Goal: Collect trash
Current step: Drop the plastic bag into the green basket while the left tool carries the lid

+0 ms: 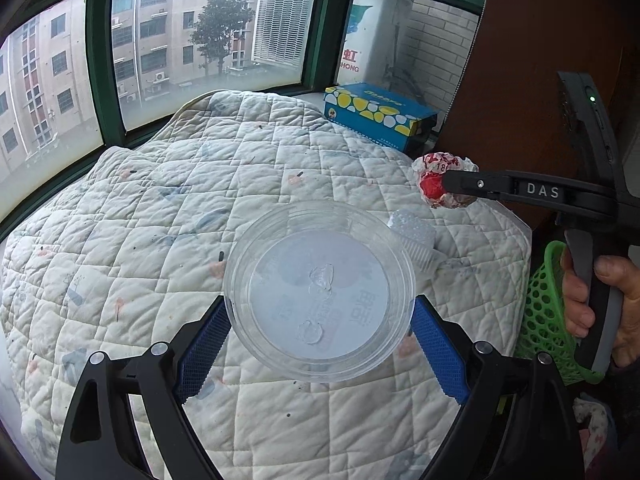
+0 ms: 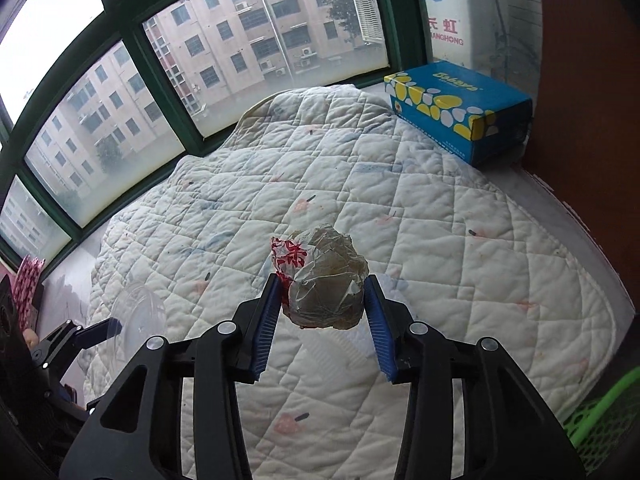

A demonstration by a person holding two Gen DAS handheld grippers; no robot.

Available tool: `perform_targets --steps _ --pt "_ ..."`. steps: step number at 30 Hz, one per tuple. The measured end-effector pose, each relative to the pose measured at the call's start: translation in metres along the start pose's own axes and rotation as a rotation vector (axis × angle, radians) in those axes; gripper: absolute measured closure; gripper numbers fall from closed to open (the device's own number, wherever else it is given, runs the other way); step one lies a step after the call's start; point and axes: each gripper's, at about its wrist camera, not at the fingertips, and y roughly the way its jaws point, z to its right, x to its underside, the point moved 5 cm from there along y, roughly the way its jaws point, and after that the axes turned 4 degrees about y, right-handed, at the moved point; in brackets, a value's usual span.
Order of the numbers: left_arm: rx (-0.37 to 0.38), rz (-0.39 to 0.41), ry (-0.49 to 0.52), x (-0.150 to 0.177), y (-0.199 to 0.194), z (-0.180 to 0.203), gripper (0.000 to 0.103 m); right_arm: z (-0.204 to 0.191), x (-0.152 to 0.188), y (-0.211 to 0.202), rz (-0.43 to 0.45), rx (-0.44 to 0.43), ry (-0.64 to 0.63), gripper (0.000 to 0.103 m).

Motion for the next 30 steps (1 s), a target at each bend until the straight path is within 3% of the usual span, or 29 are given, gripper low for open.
perform_targets --steps 20,30 --pt "0.129 0.037 0.14 -0.012 -0.021 0.117 0.016 0.075 0.079 -0.144 0.127 0.134 0.101 0.061" --pt "0.203 0.04 0.212 -0.017 -0.021 0.176 0.016 0.128 0.117 -0.192 0.159 0.227 0.196 0.06"
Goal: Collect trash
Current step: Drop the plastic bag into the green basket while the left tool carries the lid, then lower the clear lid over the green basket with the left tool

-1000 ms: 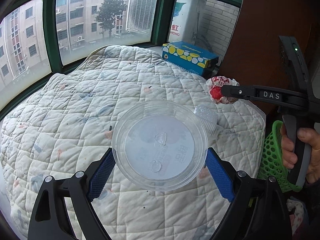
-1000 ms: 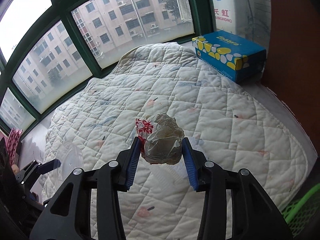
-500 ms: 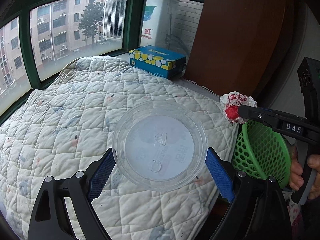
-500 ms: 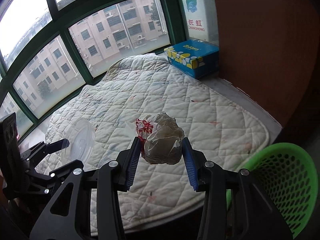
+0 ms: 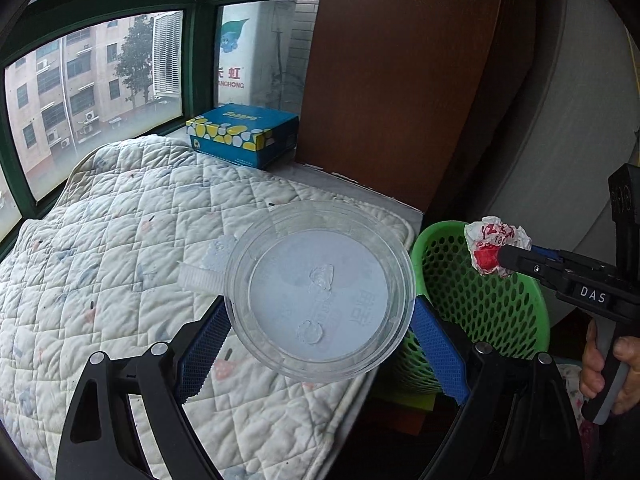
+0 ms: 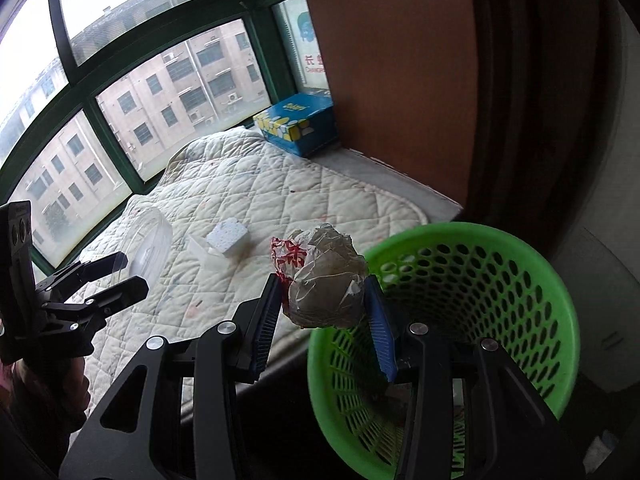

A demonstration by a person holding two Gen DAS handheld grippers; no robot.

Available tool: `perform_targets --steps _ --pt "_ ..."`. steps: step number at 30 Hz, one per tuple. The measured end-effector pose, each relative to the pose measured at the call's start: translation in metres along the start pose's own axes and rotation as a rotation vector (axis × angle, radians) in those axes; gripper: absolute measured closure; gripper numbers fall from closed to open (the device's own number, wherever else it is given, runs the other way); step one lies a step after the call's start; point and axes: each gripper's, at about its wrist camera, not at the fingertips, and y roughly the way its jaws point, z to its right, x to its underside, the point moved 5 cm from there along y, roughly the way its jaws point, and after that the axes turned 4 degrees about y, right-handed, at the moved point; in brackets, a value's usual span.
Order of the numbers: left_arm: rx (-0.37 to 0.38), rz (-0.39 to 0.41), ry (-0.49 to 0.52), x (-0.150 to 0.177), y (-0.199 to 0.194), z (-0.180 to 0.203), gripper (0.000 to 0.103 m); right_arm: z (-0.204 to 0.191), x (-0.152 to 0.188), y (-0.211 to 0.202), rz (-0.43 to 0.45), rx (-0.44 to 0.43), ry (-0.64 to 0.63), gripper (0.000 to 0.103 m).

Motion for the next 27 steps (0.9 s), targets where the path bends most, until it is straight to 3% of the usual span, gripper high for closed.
perform_targets --steps 12,18,27 --pt "0.052 -0.003 0.059 -0.015 0.012 0.044 0.016 0.056 0.016 -0.025 0.006 0.074 0.083 0.056" --pt "0.071 -0.006 0.081 -0.02 0.016 0.06 0.016 0.069 0.019 -0.038 0.027 0.083 0.106 0.044" --pt "0.101 -0.019 0.108 -0.028 0.027 0.082 0.016 0.087 0.022 -0.066 0.071 0.112 0.126 0.038"
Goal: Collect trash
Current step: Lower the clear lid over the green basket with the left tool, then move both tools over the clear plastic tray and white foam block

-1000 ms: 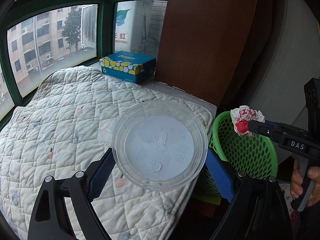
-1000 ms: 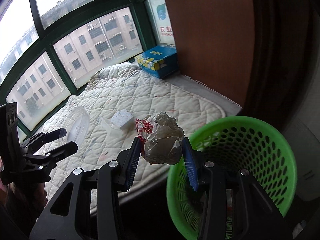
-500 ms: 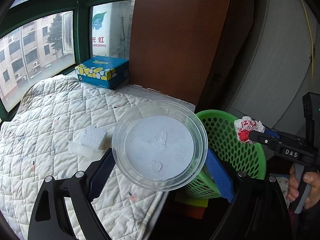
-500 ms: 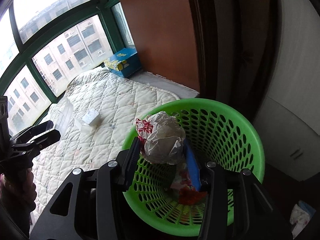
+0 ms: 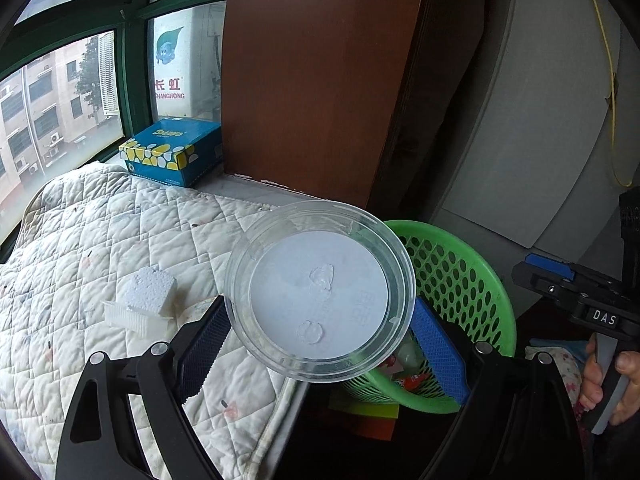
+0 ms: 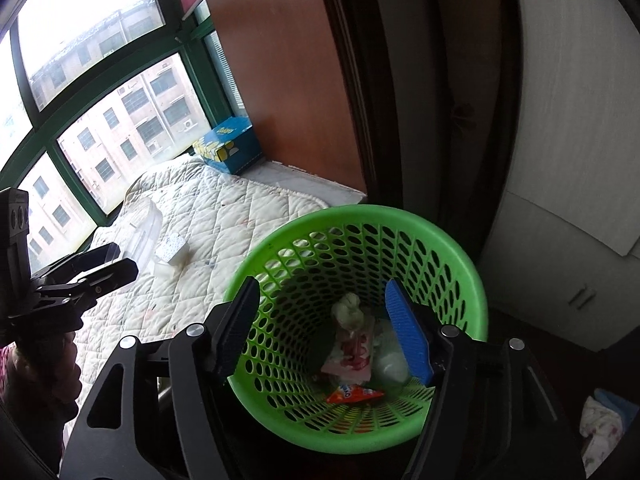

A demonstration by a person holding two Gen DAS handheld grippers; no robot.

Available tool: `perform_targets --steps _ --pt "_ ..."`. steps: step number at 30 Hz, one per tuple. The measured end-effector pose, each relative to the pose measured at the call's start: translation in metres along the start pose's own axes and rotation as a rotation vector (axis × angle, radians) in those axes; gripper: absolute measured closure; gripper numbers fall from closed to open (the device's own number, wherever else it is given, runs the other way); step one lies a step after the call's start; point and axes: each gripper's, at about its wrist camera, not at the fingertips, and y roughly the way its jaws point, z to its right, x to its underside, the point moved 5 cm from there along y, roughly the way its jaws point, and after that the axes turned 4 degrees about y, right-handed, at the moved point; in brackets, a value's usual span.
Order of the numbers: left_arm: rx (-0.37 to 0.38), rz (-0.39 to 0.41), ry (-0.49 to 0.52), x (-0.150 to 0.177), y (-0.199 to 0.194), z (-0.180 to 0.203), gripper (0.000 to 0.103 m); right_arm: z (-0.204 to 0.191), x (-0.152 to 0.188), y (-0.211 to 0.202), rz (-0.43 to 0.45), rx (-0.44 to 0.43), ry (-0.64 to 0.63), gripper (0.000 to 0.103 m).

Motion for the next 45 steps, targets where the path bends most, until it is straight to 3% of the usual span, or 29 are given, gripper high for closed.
perform_targets --steps 9,19,27,34,45 --pt "0.042 -0.048 0.044 -0.003 0.026 0.034 0.016 0.014 -0.002 -0.016 0.041 0.003 0.023 0.03" --pt "0.1 -0.106 0.082 0.0 0.051 0.07 0.016 0.022 -0.002 -0.022 0.059 -0.005 0.049 0.028" --pt "0.112 -0.095 0.09 0.0 0.051 0.08 0.009 0.026 -0.001 -0.026 0.061 -0.018 0.065 0.028" --pt "0.037 -0.084 0.048 0.006 0.039 0.047 0.009 0.013 -0.001 -0.021 0.051 -0.041 0.048 0.027" --pt "-0.135 -0.067 -0.051 0.027 0.016 -0.042 0.009 -0.026 -0.004 -0.002 0.016 -0.095 -0.007 0.026"
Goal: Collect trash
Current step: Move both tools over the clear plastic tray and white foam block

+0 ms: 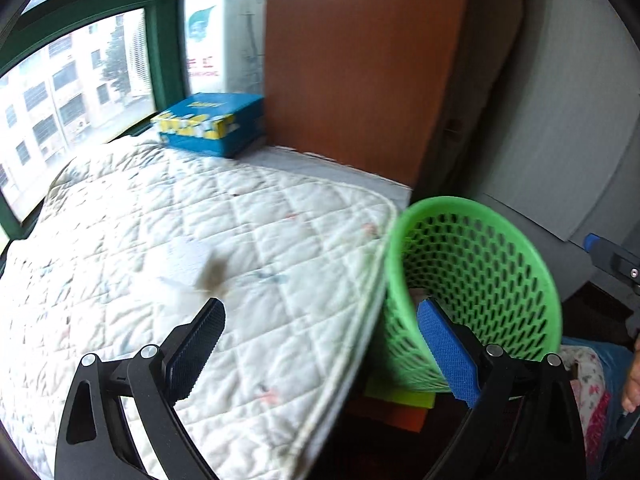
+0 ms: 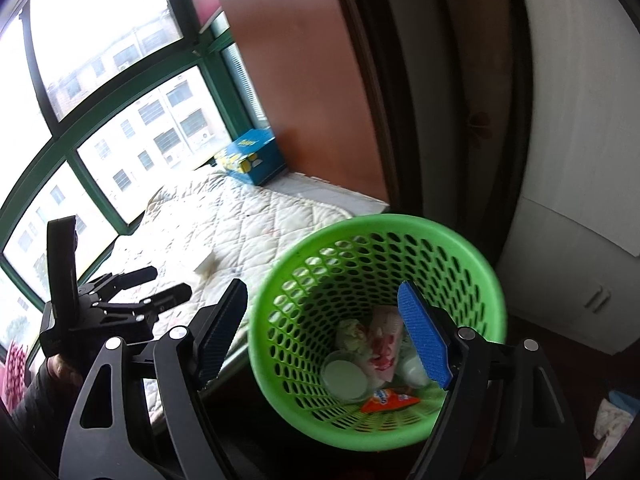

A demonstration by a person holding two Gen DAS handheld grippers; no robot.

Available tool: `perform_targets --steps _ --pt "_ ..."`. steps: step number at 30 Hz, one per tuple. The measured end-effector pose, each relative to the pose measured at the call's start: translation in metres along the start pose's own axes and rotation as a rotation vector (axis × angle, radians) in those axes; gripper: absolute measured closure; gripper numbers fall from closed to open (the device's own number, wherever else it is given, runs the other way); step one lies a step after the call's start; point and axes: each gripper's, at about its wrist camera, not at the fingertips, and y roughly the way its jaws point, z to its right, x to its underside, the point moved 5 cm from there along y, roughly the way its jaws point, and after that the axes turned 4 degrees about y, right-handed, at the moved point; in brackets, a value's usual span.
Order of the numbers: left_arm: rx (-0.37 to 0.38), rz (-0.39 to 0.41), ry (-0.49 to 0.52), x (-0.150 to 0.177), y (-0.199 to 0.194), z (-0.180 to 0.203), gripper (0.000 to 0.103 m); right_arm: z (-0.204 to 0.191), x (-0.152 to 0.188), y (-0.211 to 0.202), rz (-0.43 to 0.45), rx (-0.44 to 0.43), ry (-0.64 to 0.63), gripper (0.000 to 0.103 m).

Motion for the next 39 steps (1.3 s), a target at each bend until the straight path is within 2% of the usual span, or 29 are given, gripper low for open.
perform_targets --steps 7,12,17,28,39 --pt "-0.093 -0.019 -0.043 0.015 0.007 -0.065 0.009 -0.023 -0.001 0.013 -0.023 -0.038 -0.029 0.025" --pt "-0.101 -0.063 -0.055 0.027 0.023 -0.105 0.008 -0.04 -0.002 0.024 -0.041 -0.053 -0.048 0.024" --pt "-0.116 -0.1 -0.036 0.039 0.044 -0.128 0.008 -0.052 -0.004 0.039 -0.061 -0.06 -0.053 0.024" --pt "-0.096 -0.13 -0.053 0.038 0.083 -0.148 0.008 -0.076 -0.007 0.075 -0.11 -0.08 -0.068 0.024" --pt "-0.109 -0.107 -0.052 0.032 0.098 -0.154 0.011 -0.091 -0.008 0.098 -0.137 -0.095 -0.086 0.024"
